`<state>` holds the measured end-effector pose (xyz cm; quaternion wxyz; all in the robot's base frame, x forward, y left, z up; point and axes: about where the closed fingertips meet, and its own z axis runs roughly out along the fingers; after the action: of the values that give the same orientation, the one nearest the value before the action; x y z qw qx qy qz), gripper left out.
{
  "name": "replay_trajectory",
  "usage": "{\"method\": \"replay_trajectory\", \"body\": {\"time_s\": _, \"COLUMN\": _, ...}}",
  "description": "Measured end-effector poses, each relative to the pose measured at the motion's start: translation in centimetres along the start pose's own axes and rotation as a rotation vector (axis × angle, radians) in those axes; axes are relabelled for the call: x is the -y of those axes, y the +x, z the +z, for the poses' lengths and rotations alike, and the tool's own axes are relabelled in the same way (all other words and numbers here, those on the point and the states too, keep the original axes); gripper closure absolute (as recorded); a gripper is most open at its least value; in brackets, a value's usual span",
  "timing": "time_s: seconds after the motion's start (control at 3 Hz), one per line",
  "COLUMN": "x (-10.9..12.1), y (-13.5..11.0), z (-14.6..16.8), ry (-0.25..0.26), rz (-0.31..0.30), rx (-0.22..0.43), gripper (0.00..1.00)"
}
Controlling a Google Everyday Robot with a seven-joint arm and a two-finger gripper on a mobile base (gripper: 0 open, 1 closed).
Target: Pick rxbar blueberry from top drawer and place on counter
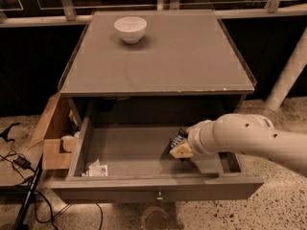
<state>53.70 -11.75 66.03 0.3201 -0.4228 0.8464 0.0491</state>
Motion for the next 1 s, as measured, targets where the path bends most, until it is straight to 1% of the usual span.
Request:
{"method": "replay_trajectory", "body": {"time_s": 0.33, "x": 0.3, "y": -5.3, "z": -4.4, "ry": -0.010, "rz": -0.191, "rx": 0.003, "gripper": 1.00}}
{"method": "replay_trajectory", "body": {"time_s": 0.67, "x": -0.6, "y": -4.6, "z": -5.0, "ry": -0.056, "rz": -0.226, "rx": -0.039, "gripper": 1.00}}
{"method": "replay_trajectory", "body": {"time_s": 1.0, "x": -0.7, "y": -5.0, "z": -5.3, "ry": -0.059, "rz": -0.231, "rx": -0.033, "gripper": 1.00}}
